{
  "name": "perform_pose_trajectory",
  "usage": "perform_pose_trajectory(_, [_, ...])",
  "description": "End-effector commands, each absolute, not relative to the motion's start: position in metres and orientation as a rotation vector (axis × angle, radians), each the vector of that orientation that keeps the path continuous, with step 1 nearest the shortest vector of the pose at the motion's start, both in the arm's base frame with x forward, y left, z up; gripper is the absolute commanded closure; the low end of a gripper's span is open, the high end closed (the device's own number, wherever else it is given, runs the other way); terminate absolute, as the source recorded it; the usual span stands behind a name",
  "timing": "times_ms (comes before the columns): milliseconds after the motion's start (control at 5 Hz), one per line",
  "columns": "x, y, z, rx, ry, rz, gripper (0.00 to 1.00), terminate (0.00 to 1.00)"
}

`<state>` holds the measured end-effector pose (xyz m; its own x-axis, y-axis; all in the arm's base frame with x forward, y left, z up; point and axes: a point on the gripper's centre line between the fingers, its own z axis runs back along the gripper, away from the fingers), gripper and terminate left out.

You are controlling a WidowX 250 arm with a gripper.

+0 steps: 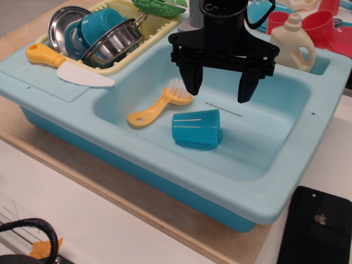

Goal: Flip cup upright

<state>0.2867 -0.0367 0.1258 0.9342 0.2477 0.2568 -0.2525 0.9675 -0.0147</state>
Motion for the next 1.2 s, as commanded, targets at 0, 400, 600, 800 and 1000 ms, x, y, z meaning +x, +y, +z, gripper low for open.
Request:
perform_pose_trajectory(0, [0.287, -0.037, 0.126, 0.019, -0.260, 0.256, 0.00, 0.00])
perform_pose_trajectory(400, [0.282, -0.047, 0.120, 0.245, -0.059, 0.371, 0.00, 0.00])
perform_pose_trajectory(600, [0.282, -0.045, 0.114, 0.277, -0.001, 0.408, 0.00, 0.00])
perform_pose_trajectory(800, [0.281, -0.041, 0.108, 0.301, 0.005, 0.438, 0.00, 0.00])
perform_pose_trajectory(1000, [0.281, -0.037, 0.101, 0.297, 0.015, 0.445, 0.00, 0.00])
